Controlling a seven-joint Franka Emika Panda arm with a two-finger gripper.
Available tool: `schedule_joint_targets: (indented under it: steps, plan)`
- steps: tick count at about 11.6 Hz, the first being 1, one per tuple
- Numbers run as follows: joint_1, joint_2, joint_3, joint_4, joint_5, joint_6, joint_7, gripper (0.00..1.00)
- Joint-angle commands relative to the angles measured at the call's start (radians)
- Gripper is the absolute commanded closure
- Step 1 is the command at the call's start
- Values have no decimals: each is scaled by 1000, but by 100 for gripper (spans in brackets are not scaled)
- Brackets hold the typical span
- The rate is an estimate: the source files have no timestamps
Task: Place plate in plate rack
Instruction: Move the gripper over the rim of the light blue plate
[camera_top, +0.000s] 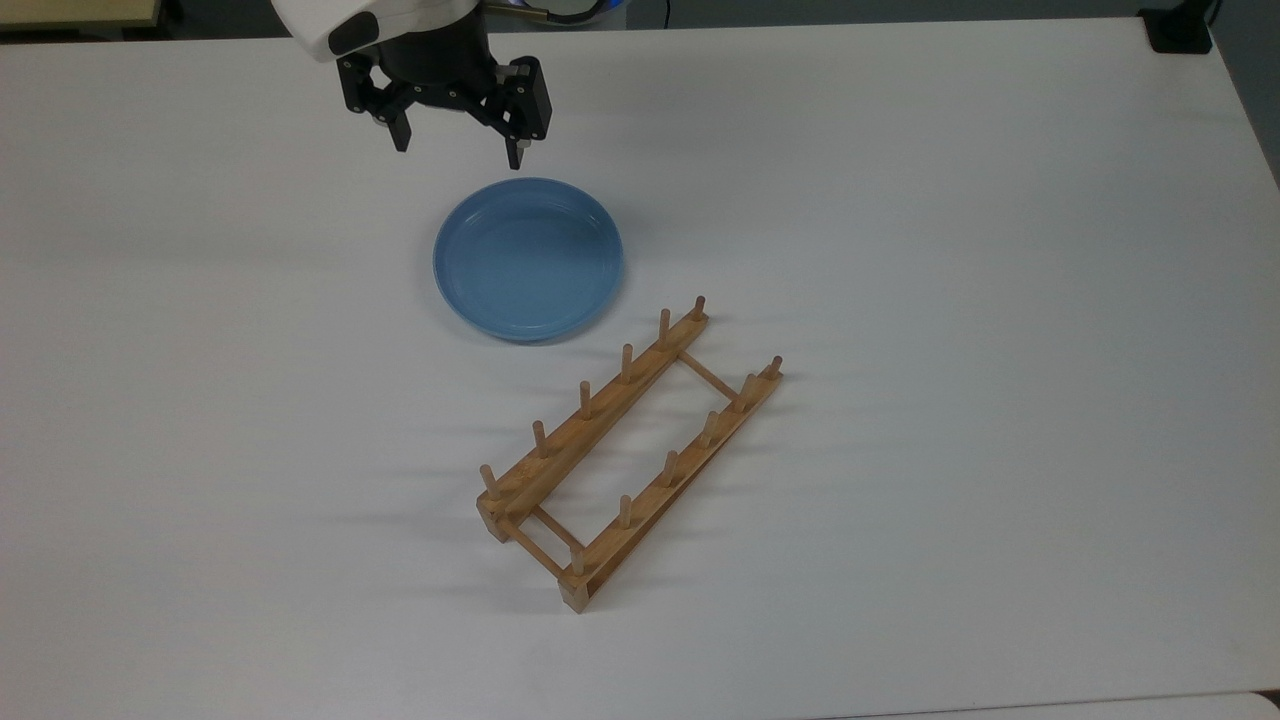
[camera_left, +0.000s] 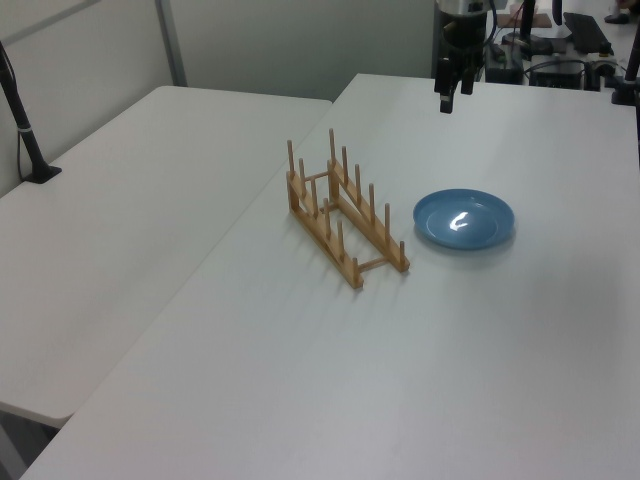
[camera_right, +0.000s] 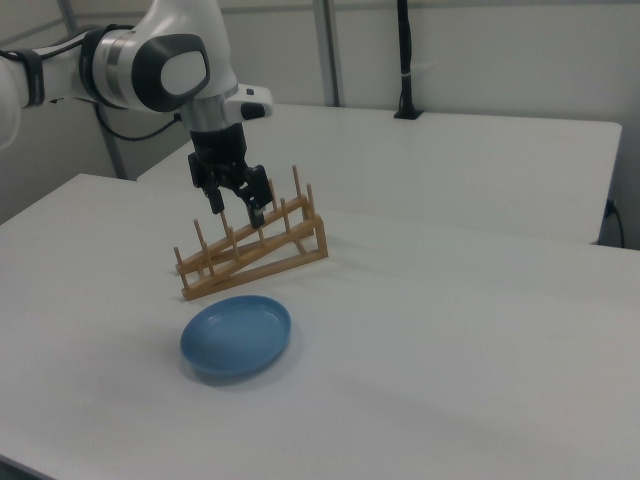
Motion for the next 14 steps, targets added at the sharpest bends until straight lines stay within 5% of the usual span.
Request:
schedule_joint_targets:
  steps: [1, 14]
  plan:
    - [4, -8, -5, -14, -7, 10, -3, 0]
    - [-40, 9, -15, -28, 31, -4, -113, 0]
